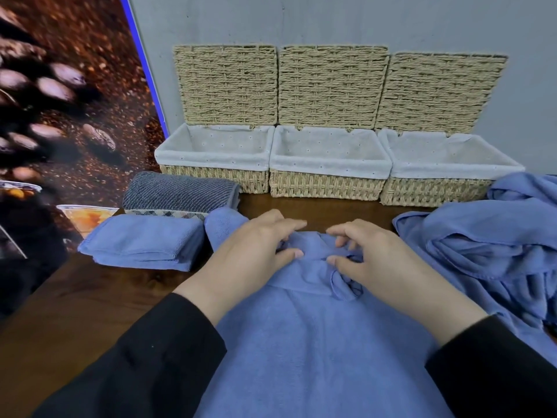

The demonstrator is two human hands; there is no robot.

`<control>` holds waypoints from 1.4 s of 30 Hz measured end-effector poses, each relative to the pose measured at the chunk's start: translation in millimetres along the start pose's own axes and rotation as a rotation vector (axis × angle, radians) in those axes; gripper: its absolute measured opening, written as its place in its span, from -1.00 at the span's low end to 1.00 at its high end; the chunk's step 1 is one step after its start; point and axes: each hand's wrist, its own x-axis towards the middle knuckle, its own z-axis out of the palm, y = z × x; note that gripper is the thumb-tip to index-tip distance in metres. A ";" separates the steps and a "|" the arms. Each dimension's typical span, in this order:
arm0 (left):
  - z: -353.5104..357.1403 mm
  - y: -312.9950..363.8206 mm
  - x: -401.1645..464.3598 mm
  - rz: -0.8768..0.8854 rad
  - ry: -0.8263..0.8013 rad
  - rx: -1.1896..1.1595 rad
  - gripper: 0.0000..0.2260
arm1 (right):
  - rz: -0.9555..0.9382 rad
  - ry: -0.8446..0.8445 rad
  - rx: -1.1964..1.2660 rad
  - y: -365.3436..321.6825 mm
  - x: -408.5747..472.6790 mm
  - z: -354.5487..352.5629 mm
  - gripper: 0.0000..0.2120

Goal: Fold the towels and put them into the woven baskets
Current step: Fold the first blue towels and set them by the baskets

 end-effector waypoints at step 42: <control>-26.5 11.7 -6.7 -0.107 0.177 0.057 -0.85 | 0.110 0.427 0.170 2.6 -4.9 -33.2 -0.85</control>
